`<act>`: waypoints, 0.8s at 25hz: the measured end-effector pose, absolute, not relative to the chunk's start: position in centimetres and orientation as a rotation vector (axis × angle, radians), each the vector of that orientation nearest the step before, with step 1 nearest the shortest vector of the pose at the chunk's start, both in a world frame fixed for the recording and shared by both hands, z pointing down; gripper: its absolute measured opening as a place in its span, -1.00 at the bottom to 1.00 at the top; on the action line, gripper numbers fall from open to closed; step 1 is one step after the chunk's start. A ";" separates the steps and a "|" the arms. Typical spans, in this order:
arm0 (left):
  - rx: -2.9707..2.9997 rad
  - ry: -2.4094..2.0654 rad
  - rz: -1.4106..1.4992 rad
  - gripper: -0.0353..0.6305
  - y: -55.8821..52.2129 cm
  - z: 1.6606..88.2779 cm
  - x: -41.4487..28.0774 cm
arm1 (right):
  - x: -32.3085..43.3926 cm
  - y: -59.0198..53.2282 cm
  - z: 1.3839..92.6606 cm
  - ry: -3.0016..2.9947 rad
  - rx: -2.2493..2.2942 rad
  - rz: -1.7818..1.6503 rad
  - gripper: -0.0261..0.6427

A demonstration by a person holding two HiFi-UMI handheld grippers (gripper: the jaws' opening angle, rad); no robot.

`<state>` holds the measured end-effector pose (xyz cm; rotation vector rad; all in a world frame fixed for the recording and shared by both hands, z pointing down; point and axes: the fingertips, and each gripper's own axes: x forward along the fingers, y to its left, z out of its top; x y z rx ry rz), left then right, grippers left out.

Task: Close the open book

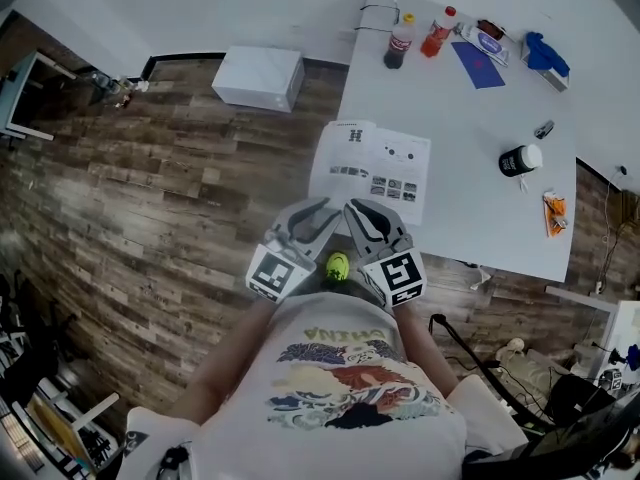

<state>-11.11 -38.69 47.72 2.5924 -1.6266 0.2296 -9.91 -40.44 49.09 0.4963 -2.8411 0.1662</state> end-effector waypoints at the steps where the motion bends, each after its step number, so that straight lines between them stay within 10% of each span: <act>1: 2.594 -1.615 0.240 -0.64 -38.7 48.2 -11.4 | -10.1 -40.5 49.4 -2.829 0.504 0.161 -0.85; 20: 2.642 -1.414 0.305 -0.55 -40.1 54.5 -15.9 | -14.1 -41.5 55.4 -2.706 0.642 0.233 -0.73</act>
